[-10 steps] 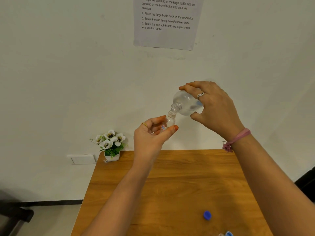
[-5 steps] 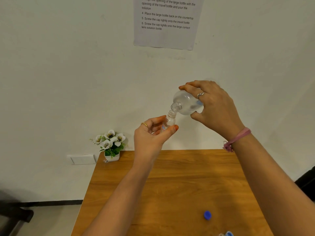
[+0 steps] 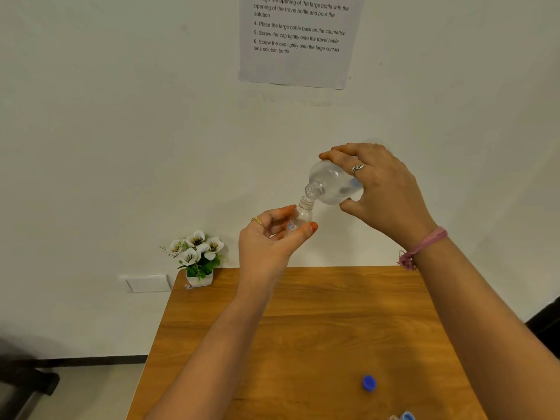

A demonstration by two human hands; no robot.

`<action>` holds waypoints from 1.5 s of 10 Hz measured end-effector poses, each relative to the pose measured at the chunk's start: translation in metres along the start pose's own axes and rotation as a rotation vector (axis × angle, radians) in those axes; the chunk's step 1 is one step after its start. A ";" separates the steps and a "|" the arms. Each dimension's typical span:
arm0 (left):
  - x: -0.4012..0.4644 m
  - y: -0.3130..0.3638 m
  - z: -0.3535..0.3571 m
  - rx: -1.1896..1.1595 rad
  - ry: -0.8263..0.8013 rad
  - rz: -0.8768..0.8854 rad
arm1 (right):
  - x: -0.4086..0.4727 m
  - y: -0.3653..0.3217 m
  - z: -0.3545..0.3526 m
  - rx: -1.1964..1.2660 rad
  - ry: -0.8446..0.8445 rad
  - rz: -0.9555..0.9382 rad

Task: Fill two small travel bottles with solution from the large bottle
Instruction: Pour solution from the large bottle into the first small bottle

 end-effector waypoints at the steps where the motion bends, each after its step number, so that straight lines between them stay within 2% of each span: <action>1: 0.000 0.000 0.000 0.002 -0.002 0.001 | 0.000 -0.001 0.001 0.002 -0.006 0.002; 15: -0.003 0.000 0.000 -0.005 -0.011 -0.009 | -0.001 -0.003 0.000 -0.017 -0.020 -0.002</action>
Point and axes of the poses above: each hand's wrist, its own x-axis towards the middle knuckle, its own z-axis out of the palm, y = z × x, the point moved 5 cm from there along x, towards the middle knuckle, and after that the axes turned 9 degrees about x, right-handed, at the moved point
